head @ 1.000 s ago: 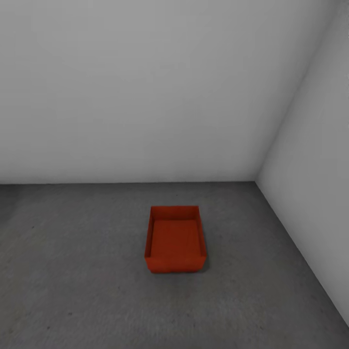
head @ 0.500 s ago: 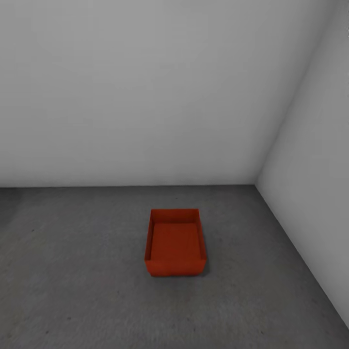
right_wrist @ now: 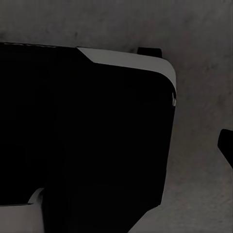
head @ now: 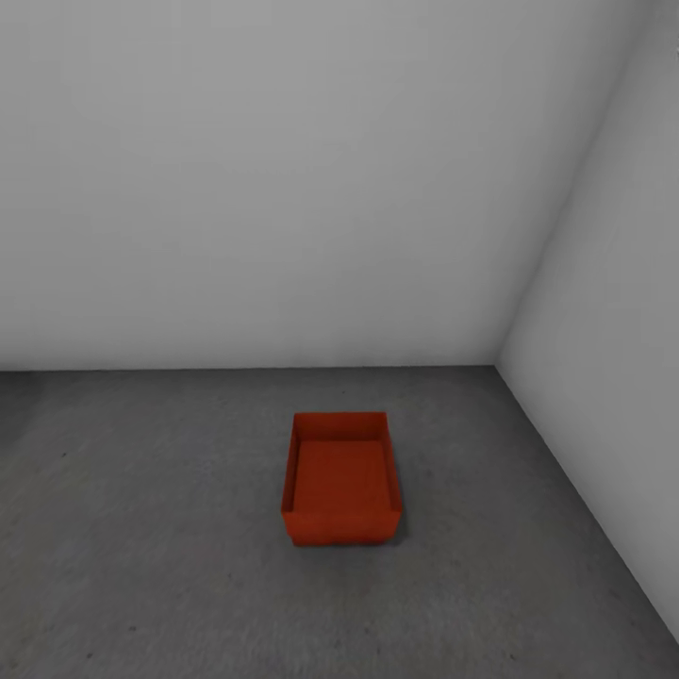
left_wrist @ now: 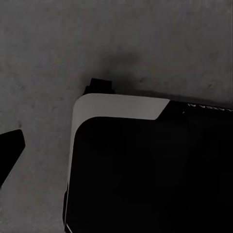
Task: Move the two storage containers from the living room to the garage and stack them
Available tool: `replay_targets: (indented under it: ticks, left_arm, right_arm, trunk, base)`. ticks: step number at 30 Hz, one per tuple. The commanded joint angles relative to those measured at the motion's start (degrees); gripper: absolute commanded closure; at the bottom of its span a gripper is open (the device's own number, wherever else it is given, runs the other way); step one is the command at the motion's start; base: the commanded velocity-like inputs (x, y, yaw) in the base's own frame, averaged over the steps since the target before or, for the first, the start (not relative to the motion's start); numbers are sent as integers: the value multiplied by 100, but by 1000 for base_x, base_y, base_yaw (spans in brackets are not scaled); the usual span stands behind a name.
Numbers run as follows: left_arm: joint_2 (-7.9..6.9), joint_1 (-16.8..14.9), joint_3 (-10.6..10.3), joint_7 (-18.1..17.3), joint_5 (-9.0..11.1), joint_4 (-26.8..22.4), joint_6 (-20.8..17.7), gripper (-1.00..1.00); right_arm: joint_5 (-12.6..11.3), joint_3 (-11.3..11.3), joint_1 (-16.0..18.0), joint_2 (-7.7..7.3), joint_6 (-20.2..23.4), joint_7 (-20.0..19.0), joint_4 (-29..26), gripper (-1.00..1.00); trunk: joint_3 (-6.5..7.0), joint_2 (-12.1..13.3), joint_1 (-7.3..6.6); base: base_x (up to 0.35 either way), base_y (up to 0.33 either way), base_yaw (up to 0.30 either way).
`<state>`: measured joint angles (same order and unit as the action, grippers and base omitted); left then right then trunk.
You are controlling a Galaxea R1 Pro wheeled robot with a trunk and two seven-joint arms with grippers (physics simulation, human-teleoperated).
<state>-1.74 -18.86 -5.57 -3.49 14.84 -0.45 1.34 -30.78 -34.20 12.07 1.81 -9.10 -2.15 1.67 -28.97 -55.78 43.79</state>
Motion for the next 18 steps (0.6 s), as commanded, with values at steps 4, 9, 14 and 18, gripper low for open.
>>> replay_targets:
  ticks: [4,9,14,18]
  left_arm:
    - [-2,-3,-51,-20,49,2,15,-100]
    - [-2,-3,-53,-20,39,-4,16,-100]
    - [-2,-3,-56,-20,44,0,16,-100]
    - [-2,-3,-54,-20,30,-3,16,-100]
  right_arm:
    - [-60,-42,6,4,-33,-17,18,-100]
    - [-60,-42,6,4,-37,-7,17,-100]
    - [-60,-42,6,4,-39,-5,17,-100]
    - [-60,-42,6,4,-39,-5,17,-100]
  trunk:
    - [32,-3,0]
    - [77,-3,0]
    - [122,-3,0]
    - [158,-3,0]
  base:
    - [0,0,0]
    - [0,0,0]
    - [0,0,0]
    - [0,0,0]
